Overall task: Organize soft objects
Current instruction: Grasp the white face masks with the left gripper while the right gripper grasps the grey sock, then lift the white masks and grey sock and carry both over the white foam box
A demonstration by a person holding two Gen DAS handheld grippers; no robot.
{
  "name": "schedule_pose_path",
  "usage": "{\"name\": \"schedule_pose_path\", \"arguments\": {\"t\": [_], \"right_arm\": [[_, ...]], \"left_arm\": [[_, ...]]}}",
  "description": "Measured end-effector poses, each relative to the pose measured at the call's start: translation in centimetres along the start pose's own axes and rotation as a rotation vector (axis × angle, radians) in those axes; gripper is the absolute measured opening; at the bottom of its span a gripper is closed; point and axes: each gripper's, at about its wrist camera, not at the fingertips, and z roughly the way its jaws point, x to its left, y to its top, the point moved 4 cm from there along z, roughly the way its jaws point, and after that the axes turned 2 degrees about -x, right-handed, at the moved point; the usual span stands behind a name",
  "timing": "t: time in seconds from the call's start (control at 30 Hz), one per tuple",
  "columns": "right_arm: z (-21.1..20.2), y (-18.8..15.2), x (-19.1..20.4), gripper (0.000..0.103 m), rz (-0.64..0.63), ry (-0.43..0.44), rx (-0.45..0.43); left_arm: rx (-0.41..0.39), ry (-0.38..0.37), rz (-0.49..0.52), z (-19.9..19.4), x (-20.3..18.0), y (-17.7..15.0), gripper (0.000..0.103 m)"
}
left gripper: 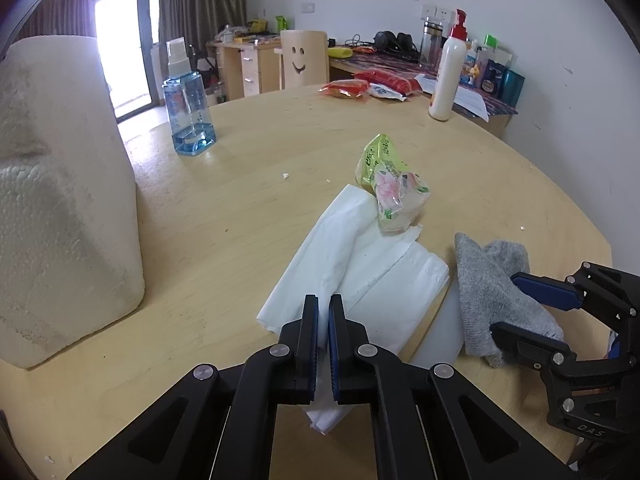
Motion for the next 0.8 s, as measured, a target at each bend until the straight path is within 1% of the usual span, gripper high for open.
{"name": "schedule_pose_path", "arguments": {"t": [0.07, 0.1, 0.13, 0.2, 0.27, 0.33, 0.47, 0.7, 0.8], "right_arm": [[0.0, -0.1, 0.3, 0.037, -0.019, -0.023, 0.001], [0.0, -0.1, 0.5, 0.026, -0.029, -0.031, -0.001], [-0.1, -0.1, 0.5, 0.021, -0.033, -0.039, -0.003], [-0.2, -0.2, 0.6, 0.018, -0.037, -0.037, -0.007], [-0.3, -0.1, 0.2, 0.017, -0.010, -0.013, -0.012], [-0.5, 0.0, -0.5, 0.017, 0.031, 0.008, -0.023], [-1.0, 0.3, -0.9, 0.017, 0.049, -0.022, -0.047], [-4.1, 1.8, -0.9, 0.017, 0.065, -0.040, -0.133], [-5.0, 2.3, -1.1, 0.017, 0.077, -0.043, -0.156]], "left_arm": [[0.000, 0.000, -0.003, -0.1, 0.1, -0.1, 0.005], [-0.001, 0.001, -0.003, -0.1, 0.1, -0.1, 0.005], [-0.001, 0.000, -0.004, -0.1, 0.1, -0.1, 0.005], [-0.002, 0.000, -0.010, -0.2, 0.2, -0.1, 0.005], [-0.004, 0.001, -0.018, -0.2, 0.4, -0.1, 0.005], [-0.026, 0.004, -0.033, -0.6, 0.7, 0.0, 0.004], [-0.092, -0.012, -0.056, -2.3, 1.2, 0.4, 0.004], [-0.180, -0.055, -0.078, -5.2, 0.8, 1.1, 0.004], [-0.209, -0.056, -0.082, -6.6, 0.7, 1.2, 0.004]]}}
